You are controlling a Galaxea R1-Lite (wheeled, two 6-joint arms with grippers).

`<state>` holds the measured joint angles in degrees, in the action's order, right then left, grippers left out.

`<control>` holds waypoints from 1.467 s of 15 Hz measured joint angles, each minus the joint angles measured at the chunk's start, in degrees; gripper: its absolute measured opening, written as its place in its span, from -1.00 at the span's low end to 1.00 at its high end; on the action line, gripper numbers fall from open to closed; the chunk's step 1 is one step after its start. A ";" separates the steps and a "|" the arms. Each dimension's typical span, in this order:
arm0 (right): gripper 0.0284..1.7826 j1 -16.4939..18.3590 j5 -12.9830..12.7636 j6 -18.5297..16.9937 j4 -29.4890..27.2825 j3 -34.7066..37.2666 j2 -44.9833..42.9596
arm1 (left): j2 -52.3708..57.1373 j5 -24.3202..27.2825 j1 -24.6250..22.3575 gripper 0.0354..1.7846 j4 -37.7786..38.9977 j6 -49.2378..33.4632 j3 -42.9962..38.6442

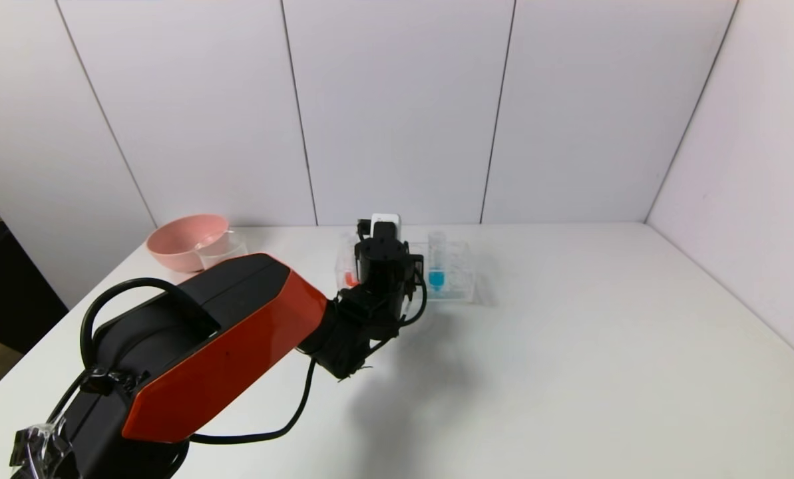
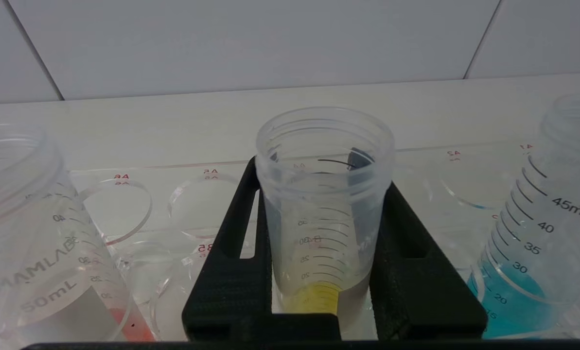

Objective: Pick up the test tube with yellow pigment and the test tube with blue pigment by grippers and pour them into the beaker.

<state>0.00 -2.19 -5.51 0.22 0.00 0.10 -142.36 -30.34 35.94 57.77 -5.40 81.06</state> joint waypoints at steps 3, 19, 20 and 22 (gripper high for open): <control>0.92 0.00 0.02 0.00 0.00 0.00 0.00 | 0.05 -0.09 0.00 -0.42 -0.02 0.04 -0.16; 0.92 0.00 0.00 0.00 0.02 0.00 0.00 | 3.63 -0.99 0.68 -0.42 -1.33 0.26 -1.65; 0.92 0.00 0.00 0.00 0.02 0.00 0.00 | 4.22 -1.11 0.91 -0.42 -1.40 0.39 -1.76; 0.92 0.00 0.00 0.00 0.02 0.00 0.00 | 5.49 -1.32 1.49 -0.42 -2.38 0.87 -1.73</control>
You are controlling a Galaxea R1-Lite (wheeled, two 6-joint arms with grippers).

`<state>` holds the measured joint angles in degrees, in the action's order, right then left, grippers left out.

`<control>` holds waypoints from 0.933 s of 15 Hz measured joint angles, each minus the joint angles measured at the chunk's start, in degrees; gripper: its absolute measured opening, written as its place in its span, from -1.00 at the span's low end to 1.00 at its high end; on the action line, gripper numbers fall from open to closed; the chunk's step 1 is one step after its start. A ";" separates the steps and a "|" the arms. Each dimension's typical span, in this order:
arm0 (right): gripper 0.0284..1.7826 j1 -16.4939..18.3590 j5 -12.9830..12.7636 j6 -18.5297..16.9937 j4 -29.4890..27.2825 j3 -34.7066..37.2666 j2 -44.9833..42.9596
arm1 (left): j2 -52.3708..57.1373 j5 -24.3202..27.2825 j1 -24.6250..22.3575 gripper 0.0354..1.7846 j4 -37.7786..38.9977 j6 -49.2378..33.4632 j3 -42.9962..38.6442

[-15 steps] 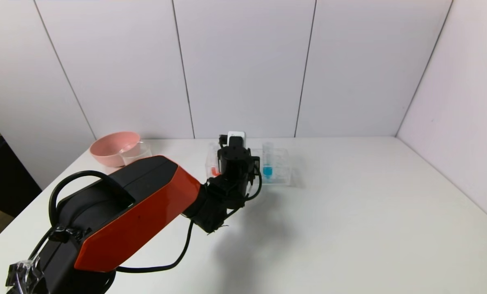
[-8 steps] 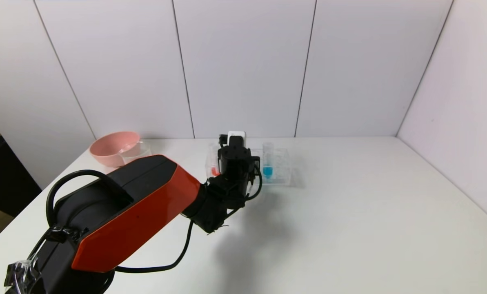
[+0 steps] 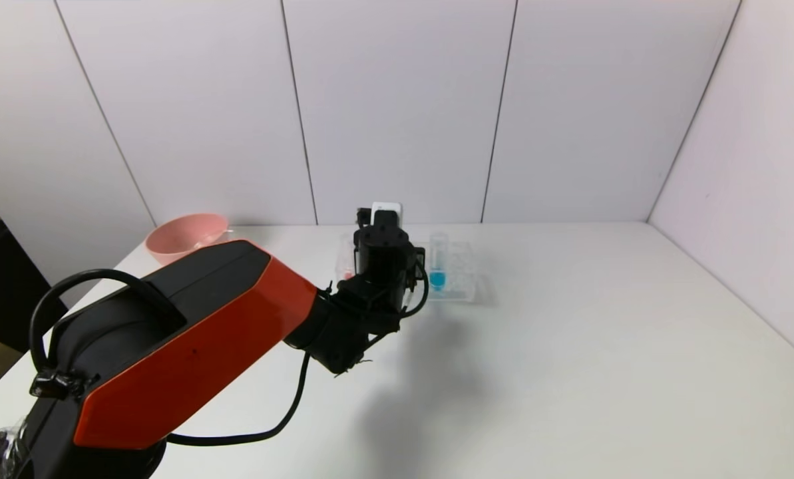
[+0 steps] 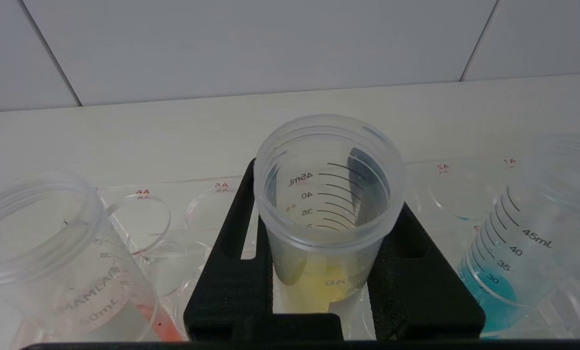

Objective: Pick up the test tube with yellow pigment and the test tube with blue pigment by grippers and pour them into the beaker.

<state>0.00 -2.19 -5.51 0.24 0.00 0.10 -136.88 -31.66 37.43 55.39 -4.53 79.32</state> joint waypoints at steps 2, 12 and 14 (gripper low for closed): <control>0.92 0.00 0.00 0.00 -0.02 0.00 0.00 | 1.24 -0.11 0.39 -0.42 -1.18 0.38 0.52; 0.92 0.00 0.00 0.00 -0.02 0.00 0.00 | 7.17 0.35 0.91 -0.42 -4.90 5.28 3.74; 0.92 0.00 0.00 0.00 0.00 0.00 0.00 | 8.77 0.49 1.27 -0.42 -6.34 5.27 3.91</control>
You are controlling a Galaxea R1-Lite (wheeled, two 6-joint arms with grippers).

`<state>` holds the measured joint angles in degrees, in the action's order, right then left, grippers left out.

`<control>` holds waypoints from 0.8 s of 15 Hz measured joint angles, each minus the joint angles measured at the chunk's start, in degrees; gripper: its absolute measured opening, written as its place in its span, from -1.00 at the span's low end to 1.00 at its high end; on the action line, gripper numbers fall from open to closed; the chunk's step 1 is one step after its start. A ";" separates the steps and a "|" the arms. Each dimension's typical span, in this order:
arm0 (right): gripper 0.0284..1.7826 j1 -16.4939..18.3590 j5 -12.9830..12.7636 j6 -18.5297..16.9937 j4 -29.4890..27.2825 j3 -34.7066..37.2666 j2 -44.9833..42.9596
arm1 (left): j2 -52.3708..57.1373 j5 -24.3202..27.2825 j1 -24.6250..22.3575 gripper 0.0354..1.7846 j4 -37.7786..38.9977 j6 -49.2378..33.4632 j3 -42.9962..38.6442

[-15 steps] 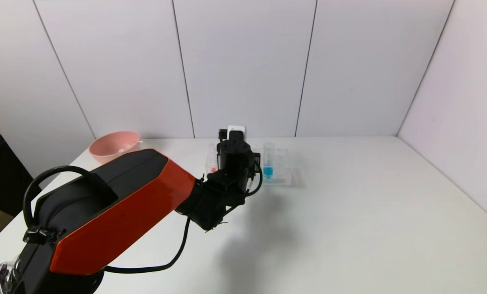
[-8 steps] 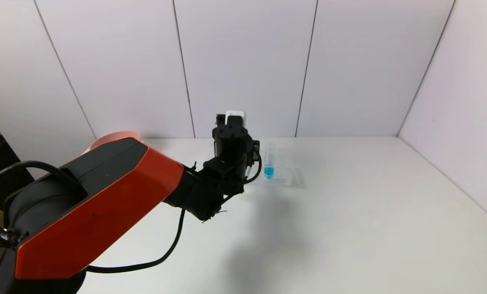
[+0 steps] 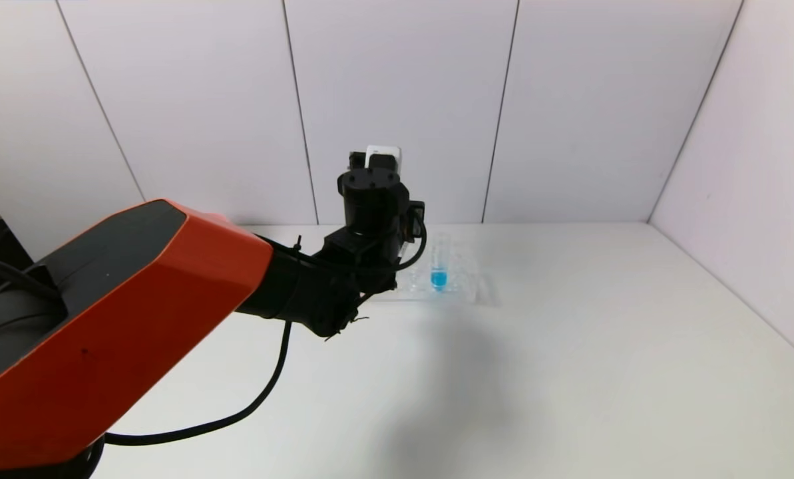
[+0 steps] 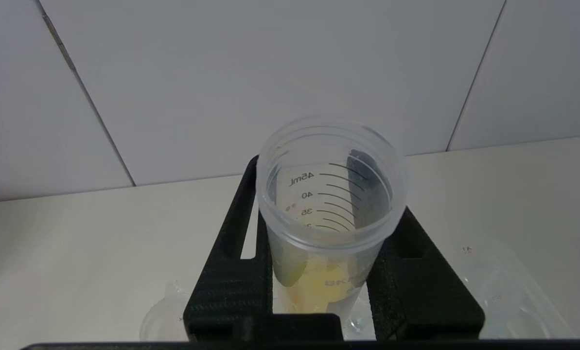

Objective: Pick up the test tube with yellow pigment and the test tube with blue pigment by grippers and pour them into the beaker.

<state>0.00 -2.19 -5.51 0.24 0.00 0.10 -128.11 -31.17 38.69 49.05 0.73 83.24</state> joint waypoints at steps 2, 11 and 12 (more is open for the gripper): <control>0.92 0.00 0.00 0.00 -0.02 0.00 0.00 | 1.79 0.04 0.17 -0.42 -1.49 0.00 0.06; 0.92 0.00 0.00 0.00 -0.02 0.00 0.00 | 16.26 4.28 -4.94 -0.42 -15.07 -1.85 -3.66; 0.92 0.00 0.00 0.00 0.00 0.00 0.00 | 17.99 6.18 -6.92 -0.42 -16.07 -2.27 -5.01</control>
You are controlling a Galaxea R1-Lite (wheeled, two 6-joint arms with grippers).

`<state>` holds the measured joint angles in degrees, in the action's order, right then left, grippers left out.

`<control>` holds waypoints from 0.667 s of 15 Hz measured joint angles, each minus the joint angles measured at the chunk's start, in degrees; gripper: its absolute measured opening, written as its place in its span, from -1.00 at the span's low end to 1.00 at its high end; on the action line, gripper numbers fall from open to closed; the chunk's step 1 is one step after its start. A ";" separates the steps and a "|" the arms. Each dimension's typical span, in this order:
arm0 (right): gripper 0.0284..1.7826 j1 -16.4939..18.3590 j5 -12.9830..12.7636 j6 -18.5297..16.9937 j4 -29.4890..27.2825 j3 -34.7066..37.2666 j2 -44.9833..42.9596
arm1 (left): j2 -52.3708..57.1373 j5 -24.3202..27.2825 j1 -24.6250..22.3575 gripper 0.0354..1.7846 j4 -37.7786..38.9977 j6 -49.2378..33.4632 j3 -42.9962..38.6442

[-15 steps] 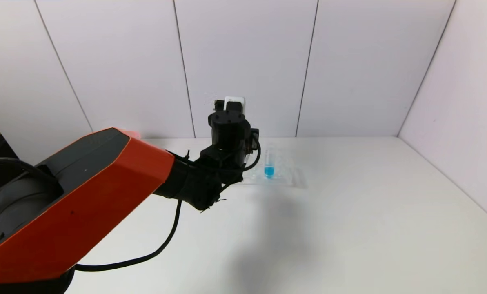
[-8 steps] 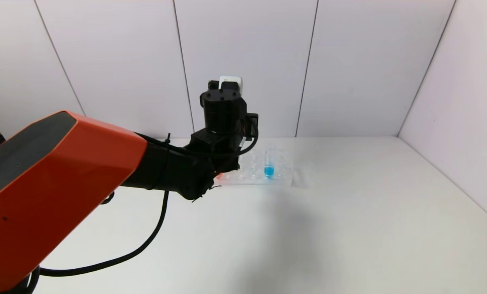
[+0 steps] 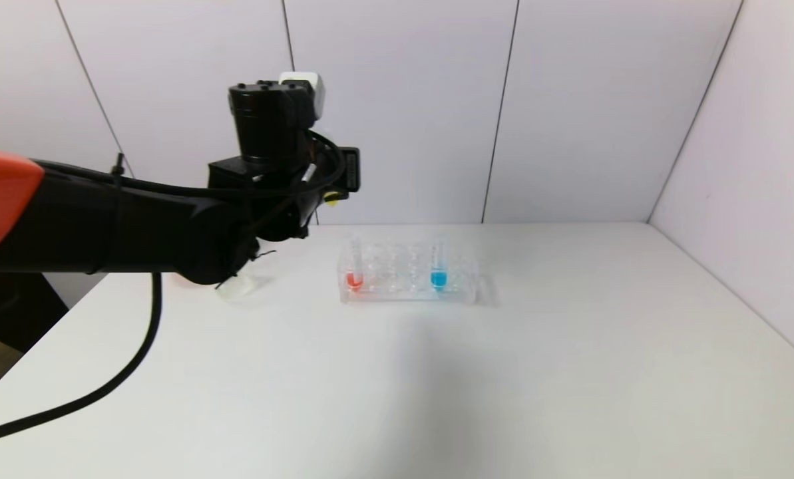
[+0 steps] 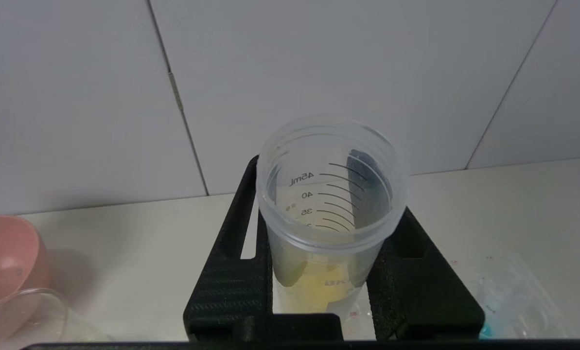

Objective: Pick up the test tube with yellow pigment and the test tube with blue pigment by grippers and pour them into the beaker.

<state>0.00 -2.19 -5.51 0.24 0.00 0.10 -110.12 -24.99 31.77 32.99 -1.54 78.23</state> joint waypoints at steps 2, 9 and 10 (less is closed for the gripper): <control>0.92 0.00 0.00 0.00 -0.02 0.00 0.00 | 3.40 4.55 -5.12 -0.42 -0.46 -0.83 -3.39; 0.92 0.00 0.00 0.00 0.00 0.00 0.00 | 10.75 17.03 -20.53 -0.42 -0.27 -3.21 -12.96; 0.92 0.00 0.00 0.00 -0.02 0.00 0.00 | 11.30 18.99 -23.04 -0.42 -0.22 -3.23 -13.70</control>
<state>0.00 -2.19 -5.51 0.22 0.00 0.10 -98.82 -6.00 8.73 32.77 -4.77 64.52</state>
